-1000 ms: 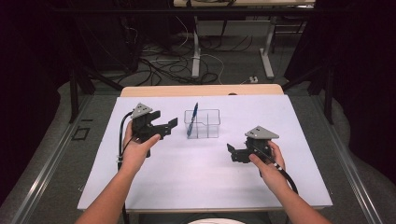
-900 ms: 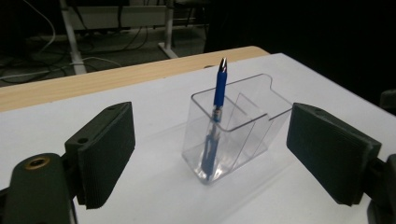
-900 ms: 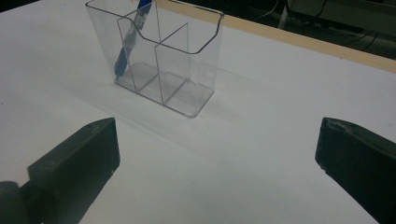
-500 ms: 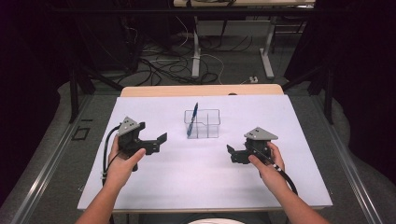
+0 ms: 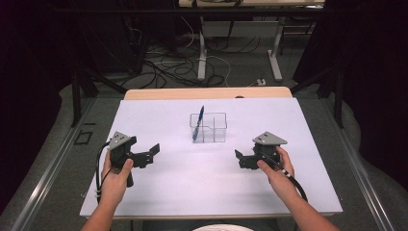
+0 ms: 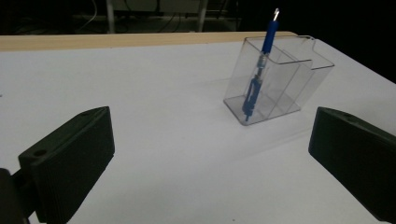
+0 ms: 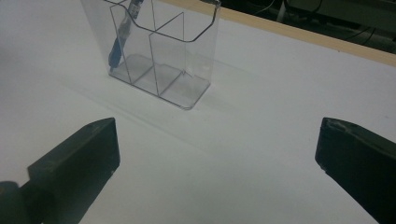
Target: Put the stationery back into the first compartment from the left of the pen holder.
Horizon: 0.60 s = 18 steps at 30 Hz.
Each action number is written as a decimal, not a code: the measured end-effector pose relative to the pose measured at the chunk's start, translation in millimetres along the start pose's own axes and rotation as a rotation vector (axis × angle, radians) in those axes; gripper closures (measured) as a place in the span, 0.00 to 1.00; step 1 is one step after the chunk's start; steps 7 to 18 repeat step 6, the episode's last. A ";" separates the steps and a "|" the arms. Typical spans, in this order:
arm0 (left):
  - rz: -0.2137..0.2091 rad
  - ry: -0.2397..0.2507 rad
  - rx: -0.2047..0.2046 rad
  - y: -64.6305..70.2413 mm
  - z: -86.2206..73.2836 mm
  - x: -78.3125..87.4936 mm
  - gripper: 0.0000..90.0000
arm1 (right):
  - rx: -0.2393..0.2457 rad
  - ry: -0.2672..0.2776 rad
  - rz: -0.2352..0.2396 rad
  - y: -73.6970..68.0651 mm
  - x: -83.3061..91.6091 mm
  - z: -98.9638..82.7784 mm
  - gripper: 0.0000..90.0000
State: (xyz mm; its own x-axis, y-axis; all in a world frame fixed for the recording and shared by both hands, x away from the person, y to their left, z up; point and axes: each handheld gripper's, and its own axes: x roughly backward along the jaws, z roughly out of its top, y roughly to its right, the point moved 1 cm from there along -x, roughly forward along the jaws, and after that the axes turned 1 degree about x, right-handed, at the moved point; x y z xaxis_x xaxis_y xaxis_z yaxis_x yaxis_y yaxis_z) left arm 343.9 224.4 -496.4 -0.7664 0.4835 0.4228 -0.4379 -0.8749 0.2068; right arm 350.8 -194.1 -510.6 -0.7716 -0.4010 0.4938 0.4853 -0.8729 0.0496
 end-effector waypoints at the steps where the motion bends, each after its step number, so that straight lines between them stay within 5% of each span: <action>1: 0.006 0.000 0.007 -1.0 -0.9 -0.4 0.00 | -0.002 -0.007 -0.002 2.0 -0.1 -0.7 0.00; 18: 0.029 -0.006 0.016 -5.1 -3.0 -3.4 0.00 | -0.009 -0.020 -0.007 5.2 -3.7 -3.7 0.00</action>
